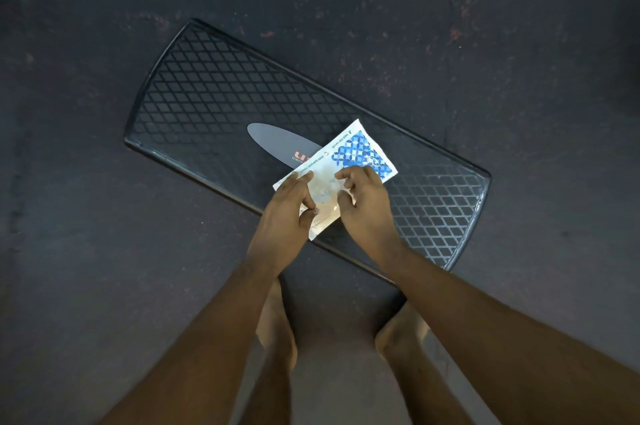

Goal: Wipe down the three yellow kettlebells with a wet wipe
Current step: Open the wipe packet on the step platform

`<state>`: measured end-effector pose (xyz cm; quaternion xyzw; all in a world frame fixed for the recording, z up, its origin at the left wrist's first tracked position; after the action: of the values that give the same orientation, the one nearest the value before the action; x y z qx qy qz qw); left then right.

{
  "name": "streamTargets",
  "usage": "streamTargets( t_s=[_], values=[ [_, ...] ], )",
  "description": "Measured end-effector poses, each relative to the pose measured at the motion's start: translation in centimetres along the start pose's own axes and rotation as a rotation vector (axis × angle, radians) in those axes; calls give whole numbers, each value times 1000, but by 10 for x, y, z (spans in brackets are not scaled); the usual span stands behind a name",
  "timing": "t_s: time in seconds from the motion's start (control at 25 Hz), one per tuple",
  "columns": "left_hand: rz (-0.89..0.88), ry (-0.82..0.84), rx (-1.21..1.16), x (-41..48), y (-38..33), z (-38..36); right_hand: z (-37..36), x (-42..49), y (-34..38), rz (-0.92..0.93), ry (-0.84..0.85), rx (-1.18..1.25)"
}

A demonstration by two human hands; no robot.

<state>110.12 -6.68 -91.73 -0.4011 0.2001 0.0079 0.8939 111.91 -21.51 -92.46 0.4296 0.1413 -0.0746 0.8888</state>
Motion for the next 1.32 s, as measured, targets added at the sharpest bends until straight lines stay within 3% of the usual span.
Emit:
streamTargets(
  t_s=[0.16,0.36,0.56,0.72,0.88,1.0,1.2,1.32],
  values=[
    [3,12,-12,1,-2,1,9,4,5,124,-29,-189],
    [0,-1,-3,2,-4,1,25,8,26,241,-75,-26],
    [28,0,-3,1,1,3,35,12,13,-9,-74,212],
    [43,20,6,1,5,2,45,17,24,11,-118,339],
    [116,43,45,3,9,-1,70,30,1,-216,-315,659],
    [135,8,41,3,3,2,88,36,-7,-281,-398,681],
    [-21,-98,159,23,-33,6,99,36,-9,-292,-401,632],
    [24,-110,110,37,-41,-7,103,35,-12,-299,-365,578]
  ],
)
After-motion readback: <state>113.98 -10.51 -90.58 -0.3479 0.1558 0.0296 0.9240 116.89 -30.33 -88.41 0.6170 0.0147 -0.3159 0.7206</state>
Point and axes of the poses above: each hand's wrist, its own x-axis towards the middle knuckle, its own z-axis out of the back of the hand, y = z × x, the point moved 8 cm from there along x, towards the middle knuckle, and after that the axes turned 1 degree about -x, right-handed, at the moved point
